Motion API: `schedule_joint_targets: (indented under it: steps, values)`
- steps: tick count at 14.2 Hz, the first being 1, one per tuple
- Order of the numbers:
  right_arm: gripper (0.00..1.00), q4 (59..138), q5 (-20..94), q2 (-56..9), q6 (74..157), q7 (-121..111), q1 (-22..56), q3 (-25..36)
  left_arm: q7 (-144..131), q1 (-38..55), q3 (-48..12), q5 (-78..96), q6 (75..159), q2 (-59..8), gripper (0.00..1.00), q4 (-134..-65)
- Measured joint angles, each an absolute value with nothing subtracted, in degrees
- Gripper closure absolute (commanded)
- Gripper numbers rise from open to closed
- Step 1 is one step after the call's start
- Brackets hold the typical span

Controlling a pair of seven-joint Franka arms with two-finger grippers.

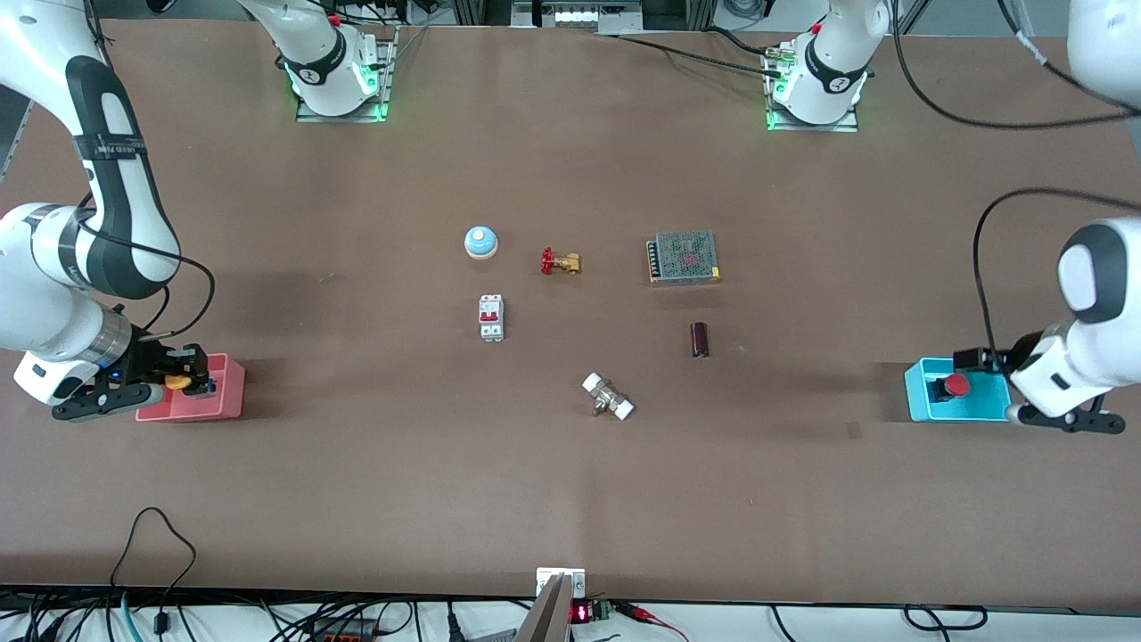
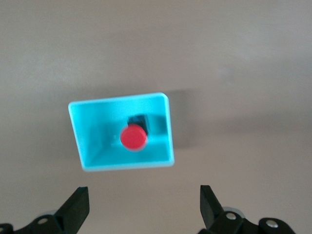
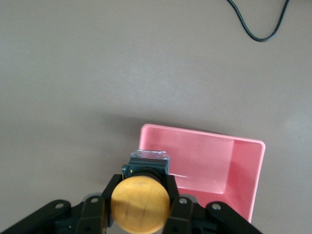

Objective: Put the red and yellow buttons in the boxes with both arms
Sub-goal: 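Open the left gripper in the cyan box while the right gripper carries yellow button, then lower the yellow button into the pink box and open the right gripper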

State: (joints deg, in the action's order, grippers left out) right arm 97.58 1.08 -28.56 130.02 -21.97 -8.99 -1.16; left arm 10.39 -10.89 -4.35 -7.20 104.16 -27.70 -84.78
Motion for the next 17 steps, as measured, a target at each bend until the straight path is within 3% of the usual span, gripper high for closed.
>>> schedule_joint_targets:
  steps: [4,7,10,12,17]
  values:
    - [0.63,97.5,2.3,-29.8,130.1,-25.0,-10.2,0.4,10.2,-8.9,-4.5,-7.2,89.7,-24.9,0.00,-72.8]
    - [0.62,97.5,2.4,-31.2,132.4,-25.1,-10.5,0.6,10.2,-6.7,-4.5,-7.2,86.1,-24.8,0.00,-64.3]
    - [0.60,97.5,2.4,-33.1,134.1,-25.1,-11.3,0.8,9.7,-5.5,-4.8,-7.2,85.3,-24.3,0.00,-62.4]
    - [0.60,97.5,2.7,-34.0,134.5,-25.2,-11.6,0.8,7.9,-5.4,-5.7,-7.2,88.9,-21.7,0.00,-66.2]
    - [0.53,97.5,3.2,-35.2,134.8,-25.3,-11.6,0.8,5.9,-5.6,-6.2,-6.3,99.5,-6.9,0.00,-89.3]
